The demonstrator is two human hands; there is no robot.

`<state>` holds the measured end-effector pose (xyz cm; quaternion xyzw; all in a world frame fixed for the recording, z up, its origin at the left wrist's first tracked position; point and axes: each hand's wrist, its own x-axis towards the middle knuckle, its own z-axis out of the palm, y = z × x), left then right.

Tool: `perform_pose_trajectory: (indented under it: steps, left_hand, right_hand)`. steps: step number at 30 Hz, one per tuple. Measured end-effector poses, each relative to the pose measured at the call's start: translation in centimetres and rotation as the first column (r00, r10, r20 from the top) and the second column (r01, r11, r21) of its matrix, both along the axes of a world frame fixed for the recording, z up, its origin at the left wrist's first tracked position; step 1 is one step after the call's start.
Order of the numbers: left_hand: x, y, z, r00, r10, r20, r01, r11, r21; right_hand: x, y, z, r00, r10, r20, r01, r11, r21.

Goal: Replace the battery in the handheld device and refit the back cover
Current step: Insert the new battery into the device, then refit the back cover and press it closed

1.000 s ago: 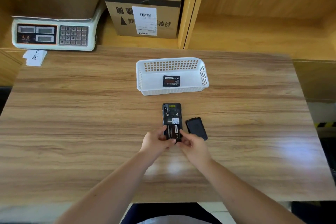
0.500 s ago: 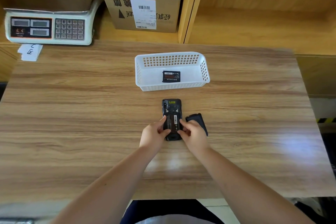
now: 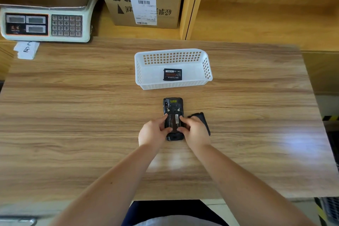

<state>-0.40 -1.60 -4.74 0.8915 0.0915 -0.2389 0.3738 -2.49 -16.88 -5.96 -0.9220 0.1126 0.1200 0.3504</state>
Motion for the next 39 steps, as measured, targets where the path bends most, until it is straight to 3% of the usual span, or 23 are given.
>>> perform_pose_trajectory:
  steps: [3, 6, 11, 14, 19, 24, 27, 30, 35, 39]
  left_hand:
    - [0.0, 0.1, 0.2, 1.0, -0.031, 0.004, 0.031, 0.999, 0.028]
    - [-0.1, 0.4, 0.2, 0.998, -0.047, 0.029, 0.046, 0.999, 0.022]
    - [-0.5, -0.1, 0.9, 0.99, 0.008, 0.137, 0.007, 0.994, -0.108]
    - [-0.9, -2.3, 2.4, 0.997, 0.062, 0.047, -0.046, 0.96, -0.274]
    - [-2.9, -7.3, 3.2, 0.958, -0.213, -0.191, 0.113, 0.896, -0.429]
    - [-3.0, -10.2, 3.3, 0.873, -0.147, -0.464, -0.092, 0.887, -0.453]
    - [-2.9, -11.3, 3.2, 0.868, -0.049, -0.495, -0.207, 0.868, -0.45]
    - [-3.1, -12.5, 3.2, 0.866, -0.008, -0.501, -0.254, 0.855, -0.453]
    - [-3.3, -13.6, 3.7, 0.855, 0.152, -0.496, -0.439, 0.723, -0.533]
    - [-3.8, -13.2, 4.0, 0.774, 0.261, -0.577, -0.609, 0.556, -0.566]
  right_hand:
    - [0.2, 0.3, 0.1, 0.997, -0.071, 0.006, 0.07, 0.997, 0.028]
    - [0.5, -0.2, 0.4, 1.0, -0.025, 0.017, 0.025, 1.0, 0.014]
    - [0.9, -4.3, 1.4, 0.994, -0.103, 0.042, 0.101, 0.994, 0.03]
    - [0.6, -6.9, 1.2, 0.982, -0.184, 0.043, 0.184, 0.983, 0.009]
    - [-1.5, -8.2, 0.8, 0.984, -0.167, -0.066, 0.171, 0.983, 0.06]
    - [-3.1, -8.2, -0.1, 0.976, -0.067, -0.208, 0.075, 0.997, 0.028]
    - [-3.9, -7.3, -0.5, 0.972, -0.047, -0.229, 0.055, 0.998, 0.032]
    - [-4.1, -6.2, 0.1, 0.966, -0.038, -0.257, 0.078, 0.986, 0.145]
    - [-3.8, -5.5, 0.5, 0.944, -0.142, -0.298, 0.244, 0.908, 0.34]
    - [-3.9, -5.8, 0.7, 0.917, -0.32, -0.239, 0.387, 0.858, 0.337]
